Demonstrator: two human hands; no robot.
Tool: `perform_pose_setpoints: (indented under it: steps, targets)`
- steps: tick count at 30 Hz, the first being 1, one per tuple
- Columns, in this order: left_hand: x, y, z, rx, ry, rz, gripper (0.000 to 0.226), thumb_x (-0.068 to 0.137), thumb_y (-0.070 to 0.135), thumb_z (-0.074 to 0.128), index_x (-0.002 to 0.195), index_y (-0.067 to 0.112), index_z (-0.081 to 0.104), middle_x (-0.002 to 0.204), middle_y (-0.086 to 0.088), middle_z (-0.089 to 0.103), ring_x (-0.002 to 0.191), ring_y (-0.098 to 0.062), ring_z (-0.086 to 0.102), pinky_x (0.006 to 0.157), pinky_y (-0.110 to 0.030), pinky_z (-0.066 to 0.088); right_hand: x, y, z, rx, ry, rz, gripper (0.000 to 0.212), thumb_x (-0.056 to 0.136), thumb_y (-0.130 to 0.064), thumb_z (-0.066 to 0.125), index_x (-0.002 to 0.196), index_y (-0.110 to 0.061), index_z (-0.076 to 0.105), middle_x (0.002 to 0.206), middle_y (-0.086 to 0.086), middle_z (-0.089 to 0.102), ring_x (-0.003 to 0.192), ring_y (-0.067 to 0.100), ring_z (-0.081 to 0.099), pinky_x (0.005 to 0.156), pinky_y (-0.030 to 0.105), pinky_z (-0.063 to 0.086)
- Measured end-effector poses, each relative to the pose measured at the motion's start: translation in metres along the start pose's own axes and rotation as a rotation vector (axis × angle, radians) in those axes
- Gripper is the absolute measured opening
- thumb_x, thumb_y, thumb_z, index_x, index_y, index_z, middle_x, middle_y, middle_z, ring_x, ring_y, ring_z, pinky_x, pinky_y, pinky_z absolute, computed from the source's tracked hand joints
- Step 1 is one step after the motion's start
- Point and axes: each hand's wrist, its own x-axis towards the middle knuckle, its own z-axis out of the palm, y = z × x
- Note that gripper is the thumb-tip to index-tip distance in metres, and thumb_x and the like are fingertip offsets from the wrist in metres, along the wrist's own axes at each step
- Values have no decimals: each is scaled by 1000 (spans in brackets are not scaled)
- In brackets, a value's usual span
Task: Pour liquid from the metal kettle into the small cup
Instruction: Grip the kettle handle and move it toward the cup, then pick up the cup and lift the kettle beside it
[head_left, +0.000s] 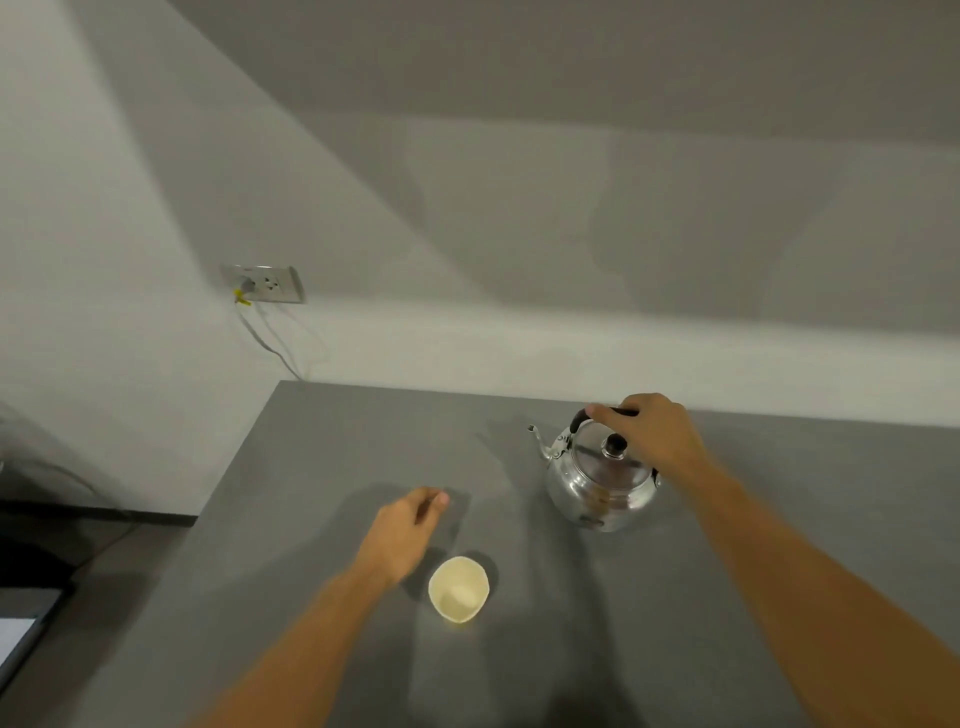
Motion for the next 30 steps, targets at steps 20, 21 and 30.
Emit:
perform_pose_setpoints:
  steps: [20, 21, 30]
  targets:
    - [-79, -48, 57, -306, -104, -31, 74, 56, 49, 96, 121, 44, 59, 116, 25, 71, 109, 4, 66, 87, -12, 47, -146, -19, 18, -47, -100, -69, 59, 68, -77, 66, 54, -21, 57, 45, -12, 58, 43, 0, 53, 45, 19, 33]
    - [-78, -49, 58, -308, -97, -31, 72, 57, 46, 95, 120, 44, 60, 115, 25, 71, 108, 4, 67, 87, -13, 47, -150, -20, 20, -52, -103, -74, 59, 68, -77, 66, 55, -21, 58, 47, -14, 60, 46, -1, 55, 45, 19, 33]
    - [-78, -52, 66, -320, -48, -55, 56, 66, 34, 93, 114, 35, 64, 106, 16, 76, 97, 0, 71, 81, -18, 51, -167, -40, 35, -210, -145, -115, 52, 68, -74, 63, 62, -23, 61, 56, -3, 64, 56, 11, 61, 52, 31, 50]
